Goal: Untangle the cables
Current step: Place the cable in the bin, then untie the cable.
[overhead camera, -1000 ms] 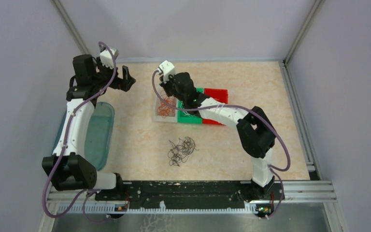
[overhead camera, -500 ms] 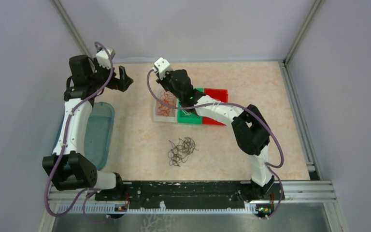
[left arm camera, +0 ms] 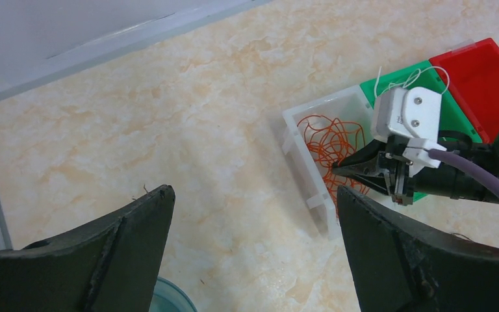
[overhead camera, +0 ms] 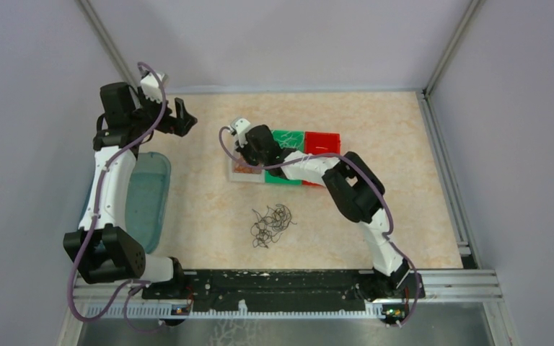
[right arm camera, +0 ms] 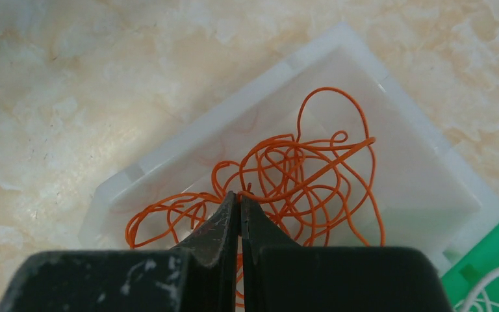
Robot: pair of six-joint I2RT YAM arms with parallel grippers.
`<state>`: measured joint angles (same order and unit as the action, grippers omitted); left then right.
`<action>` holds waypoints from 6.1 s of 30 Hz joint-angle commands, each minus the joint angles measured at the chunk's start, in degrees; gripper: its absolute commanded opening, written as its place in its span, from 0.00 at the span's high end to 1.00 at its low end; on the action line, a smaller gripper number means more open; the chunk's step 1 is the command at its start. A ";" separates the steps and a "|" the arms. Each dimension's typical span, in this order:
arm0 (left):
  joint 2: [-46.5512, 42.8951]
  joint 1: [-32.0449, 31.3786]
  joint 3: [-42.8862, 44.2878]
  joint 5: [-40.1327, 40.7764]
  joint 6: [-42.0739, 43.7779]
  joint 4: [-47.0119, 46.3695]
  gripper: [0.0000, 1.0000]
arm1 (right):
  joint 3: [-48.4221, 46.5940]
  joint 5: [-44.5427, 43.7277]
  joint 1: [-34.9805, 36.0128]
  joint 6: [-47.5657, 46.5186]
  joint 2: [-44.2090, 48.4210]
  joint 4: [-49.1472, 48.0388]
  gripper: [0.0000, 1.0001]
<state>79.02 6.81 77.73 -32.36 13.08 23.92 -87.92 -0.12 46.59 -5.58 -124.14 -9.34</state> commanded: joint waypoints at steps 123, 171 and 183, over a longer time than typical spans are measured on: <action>13.43 -48.03 -18.56 20.38 6.12 4.50 0.87 | 58.26 -18.55 0.17 36.89 76.64 11.46 0.39; 2.37 -48.21 28.05 -10.30 20.62 41.93 1.00 | 59.05 -9.81 7.48 22.28 52.86 -34.66 0.33; -0.36 -48.25 37.06 -7.43 18.70 34.08 1.00 | 61.33 -10.76 9.83 28.91 47.55 -43.07 0.37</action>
<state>80.97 -41.12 111.85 -40.40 32.40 62.83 -26.30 -9.43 54.83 20.95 -75.26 -46.24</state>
